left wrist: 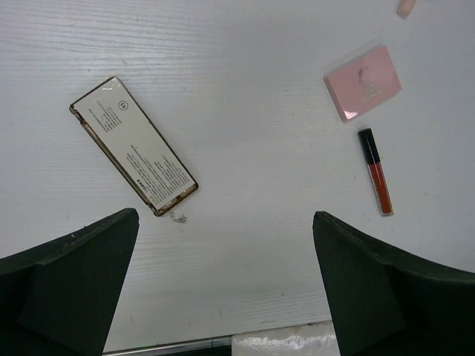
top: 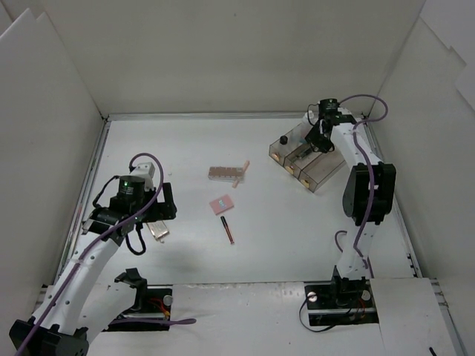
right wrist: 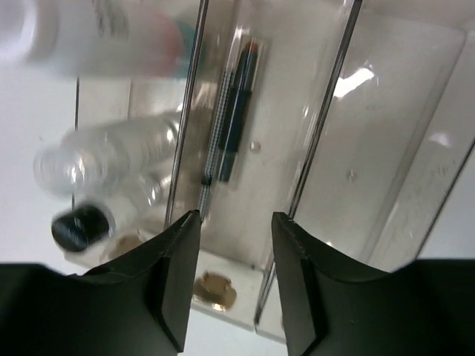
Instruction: Organize the makeup
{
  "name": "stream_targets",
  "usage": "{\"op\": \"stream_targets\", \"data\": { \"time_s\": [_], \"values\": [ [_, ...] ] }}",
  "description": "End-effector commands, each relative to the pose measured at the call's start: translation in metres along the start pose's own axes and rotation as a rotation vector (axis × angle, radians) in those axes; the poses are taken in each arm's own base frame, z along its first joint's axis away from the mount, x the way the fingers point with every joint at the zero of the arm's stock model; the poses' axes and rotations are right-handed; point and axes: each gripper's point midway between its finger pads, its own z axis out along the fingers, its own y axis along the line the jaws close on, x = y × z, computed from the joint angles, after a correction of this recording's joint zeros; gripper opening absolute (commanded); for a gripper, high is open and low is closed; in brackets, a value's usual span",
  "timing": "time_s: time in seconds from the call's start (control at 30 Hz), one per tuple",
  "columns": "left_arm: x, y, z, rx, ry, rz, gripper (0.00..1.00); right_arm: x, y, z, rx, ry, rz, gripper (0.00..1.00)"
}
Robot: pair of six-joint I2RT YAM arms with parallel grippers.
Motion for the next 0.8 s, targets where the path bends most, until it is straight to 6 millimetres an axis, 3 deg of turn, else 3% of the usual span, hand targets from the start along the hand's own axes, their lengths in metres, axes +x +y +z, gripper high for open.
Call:
{"op": "stream_targets", "data": {
  "time_s": [0.0,0.03,0.07,0.13,0.17,0.23,0.37,0.47,0.63,0.77],
  "values": [
    [-0.016,-0.003,-0.003,0.017,-0.064,0.001,0.99,-0.004,0.033,-0.083,-0.085,-0.145,-0.173,0.39],
    [-0.017,-0.004,-0.004,0.020,-0.066,-0.001,0.99,0.012,0.030,-0.087,-0.069,-0.137,-0.256,0.38],
    [-0.016,-0.003,-0.003,0.017,-0.062,-0.001,1.00,0.034,0.048,-0.100,-0.112,-0.132,-0.331,0.38],
    [-0.016,-0.003,-0.003,0.015,-0.062,0.002,0.99,0.064,0.052,-0.120,-0.153,-0.116,-0.457,0.37],
    [-0.018,-0.004,-0.004,0.017,-0.066,-0.001,0.99,0.092,0.066,-0.133,-0.200,-0.096,-0.532,0.37],
    [-0.018,-0.002,-0.005,0.010,-0.071,-0.003,0.99,0.125,0.064,-0.144,-0.229,-0.066,-0.623,0.38],
    [-0.018,0.000,-0.006,-0.001,-0.079,-0.011,0.99,0.210,0.074,-0.170,-0.336,0.049,-0.778,0.39],
    [-0.019,0.002,-0.008,-0.012,-0.086,-0.018,0.99,0.264,0.073,-0.179,-0.367,0.140,-0.840,0.39],
    [-0.021,0.004,-0.012,-0.022,-0.106,-0.028,0.99,0.331,0.082,-0.195,-0.411,0.218,-0.917,0.39],
    [-0.021,0.004,-0.016,-0.017,-0.117,-0.037,0.99,0.374,0.088,-0.190,-0.405,0.289,-0.952,0.39]
  ]
}}
